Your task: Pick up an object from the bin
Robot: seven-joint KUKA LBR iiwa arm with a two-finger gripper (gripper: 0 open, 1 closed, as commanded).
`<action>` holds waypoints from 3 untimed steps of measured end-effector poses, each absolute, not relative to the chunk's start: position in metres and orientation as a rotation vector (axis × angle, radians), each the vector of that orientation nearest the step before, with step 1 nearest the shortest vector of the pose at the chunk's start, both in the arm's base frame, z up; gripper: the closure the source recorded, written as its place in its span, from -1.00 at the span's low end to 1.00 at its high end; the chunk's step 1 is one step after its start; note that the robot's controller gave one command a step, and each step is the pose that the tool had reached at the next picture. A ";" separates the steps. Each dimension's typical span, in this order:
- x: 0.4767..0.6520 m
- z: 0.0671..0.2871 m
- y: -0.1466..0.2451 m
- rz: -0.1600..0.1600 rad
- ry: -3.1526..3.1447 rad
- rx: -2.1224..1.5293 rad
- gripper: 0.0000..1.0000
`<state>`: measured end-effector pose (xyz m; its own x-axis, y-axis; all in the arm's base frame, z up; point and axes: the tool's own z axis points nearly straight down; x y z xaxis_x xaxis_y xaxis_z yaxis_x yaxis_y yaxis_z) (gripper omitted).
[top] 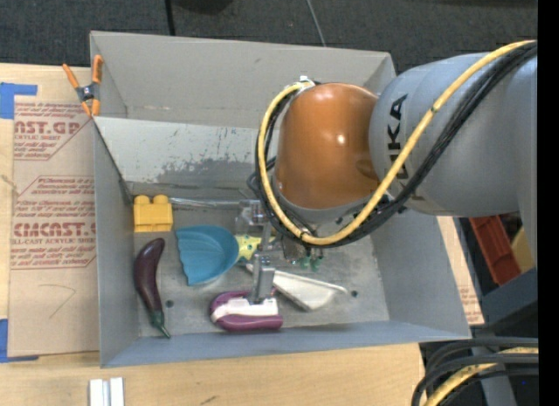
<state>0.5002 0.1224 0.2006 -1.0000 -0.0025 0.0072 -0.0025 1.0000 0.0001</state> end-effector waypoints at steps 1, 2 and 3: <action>0.502 0.205 0.122 -0.002 -3.142 0.001 -1.00; 0.527 0.179 0.115 -0.004 -3.145 0.104 -1.00; 0.578 0.120 0.111 -0.005 -3.142 0.092 1.00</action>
Offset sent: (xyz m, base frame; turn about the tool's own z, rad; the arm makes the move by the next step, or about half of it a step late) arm 0.0573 -0.0219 -0.0638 -0.1452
